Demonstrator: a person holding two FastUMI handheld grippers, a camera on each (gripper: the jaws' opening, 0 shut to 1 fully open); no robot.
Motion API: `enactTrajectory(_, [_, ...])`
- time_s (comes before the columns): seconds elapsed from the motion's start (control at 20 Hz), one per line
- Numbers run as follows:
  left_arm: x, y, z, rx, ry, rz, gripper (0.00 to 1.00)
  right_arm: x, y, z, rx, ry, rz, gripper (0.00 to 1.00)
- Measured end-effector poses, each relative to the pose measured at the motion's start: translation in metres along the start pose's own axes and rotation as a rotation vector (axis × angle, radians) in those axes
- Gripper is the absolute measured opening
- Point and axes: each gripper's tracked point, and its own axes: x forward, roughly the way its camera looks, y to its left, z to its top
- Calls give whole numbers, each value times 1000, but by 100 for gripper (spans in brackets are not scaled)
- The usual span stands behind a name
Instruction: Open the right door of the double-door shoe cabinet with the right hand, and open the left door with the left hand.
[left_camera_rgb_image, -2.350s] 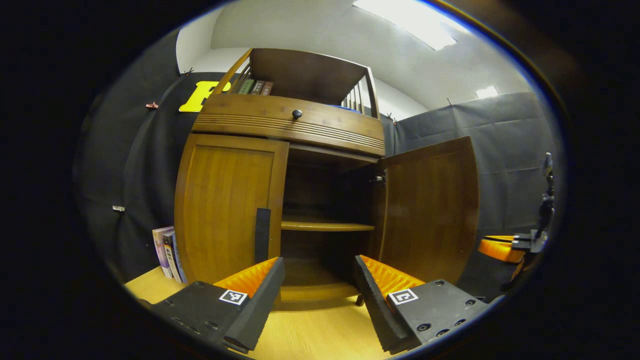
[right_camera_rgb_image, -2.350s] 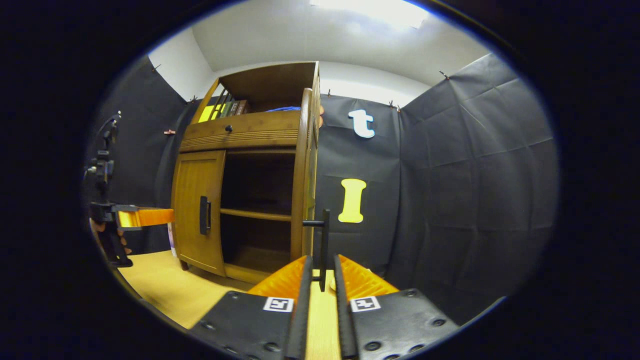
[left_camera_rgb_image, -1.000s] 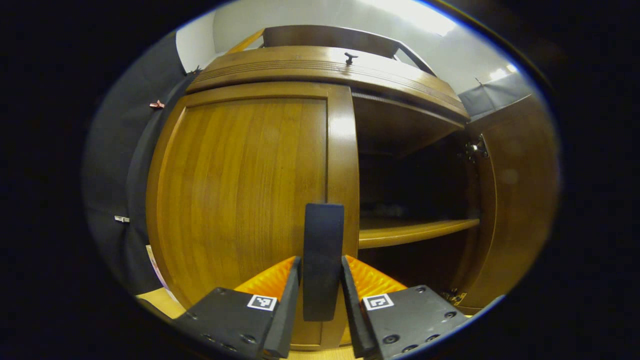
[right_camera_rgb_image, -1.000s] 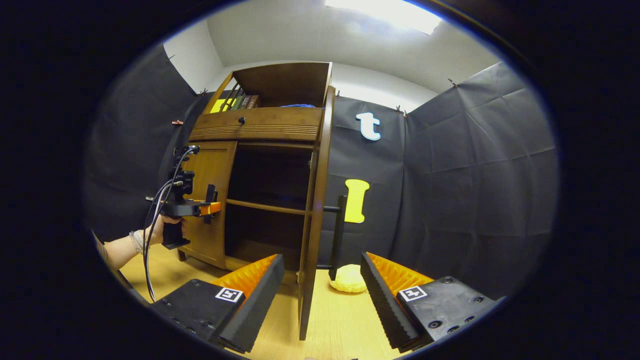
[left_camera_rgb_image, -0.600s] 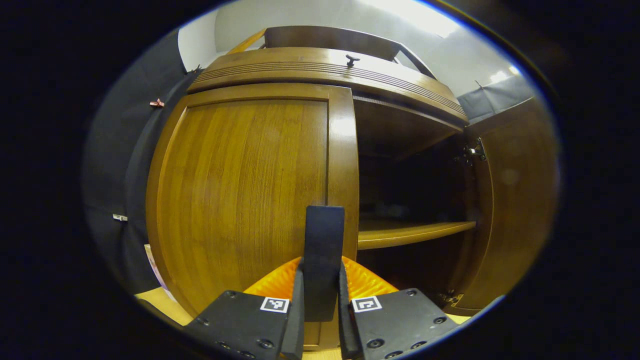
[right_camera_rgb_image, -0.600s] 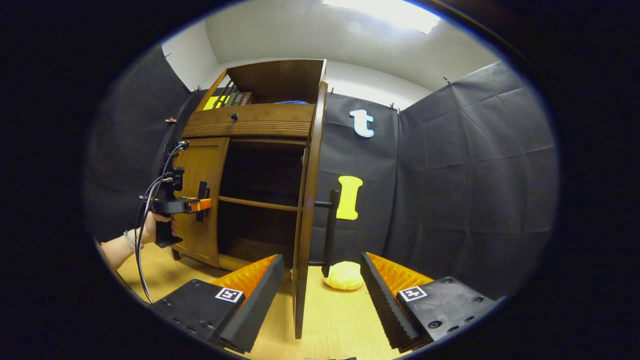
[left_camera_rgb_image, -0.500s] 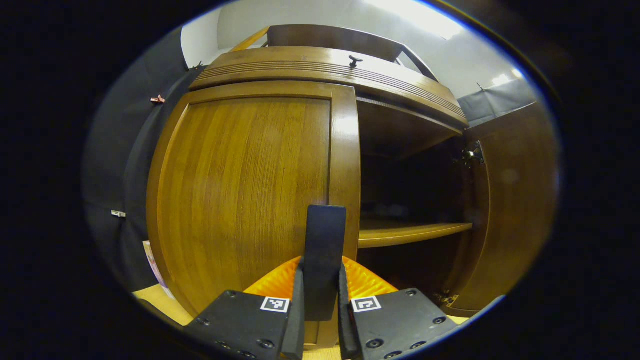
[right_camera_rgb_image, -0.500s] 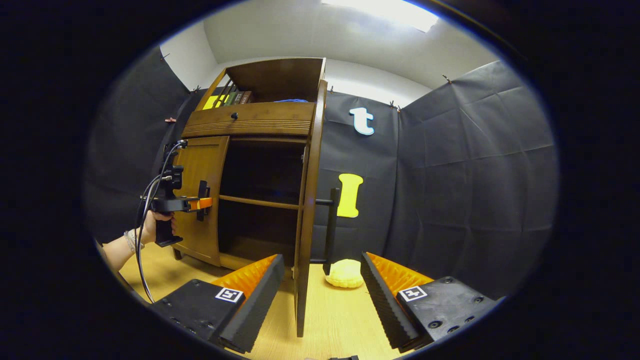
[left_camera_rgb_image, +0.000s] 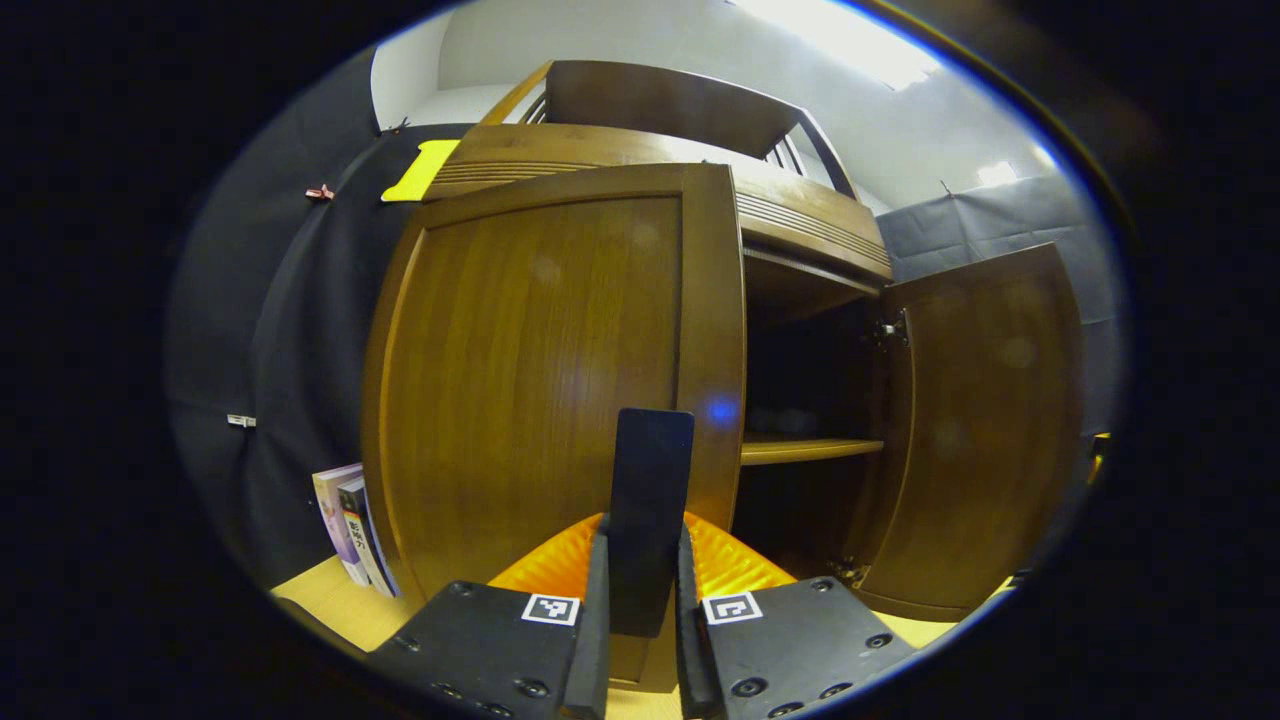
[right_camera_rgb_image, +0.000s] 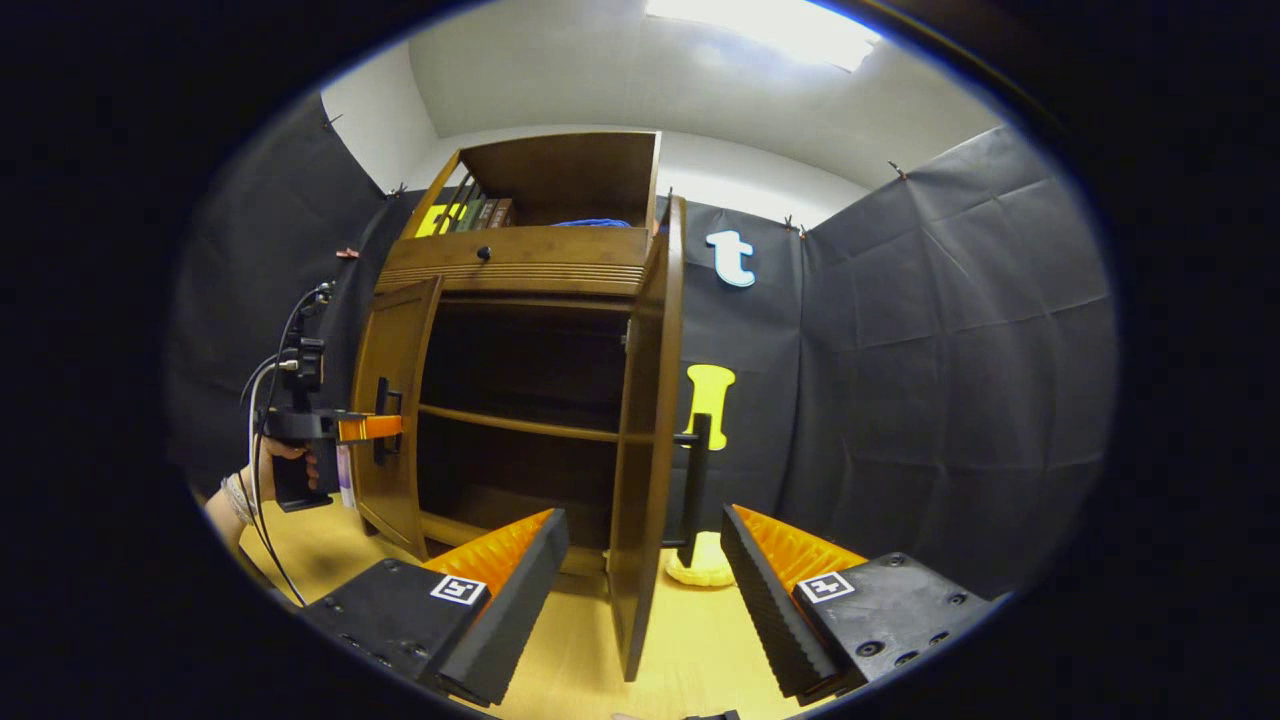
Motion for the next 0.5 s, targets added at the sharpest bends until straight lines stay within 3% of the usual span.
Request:
enactTrajectory(0.2, [-45,18,5,-17,-25,-19,30,-2,13,6,-2,-9,-4,97])
enactTrajectory(0.5, [-96,53,10,10,-19,18,31,0,57,13,24,-12,64,96])
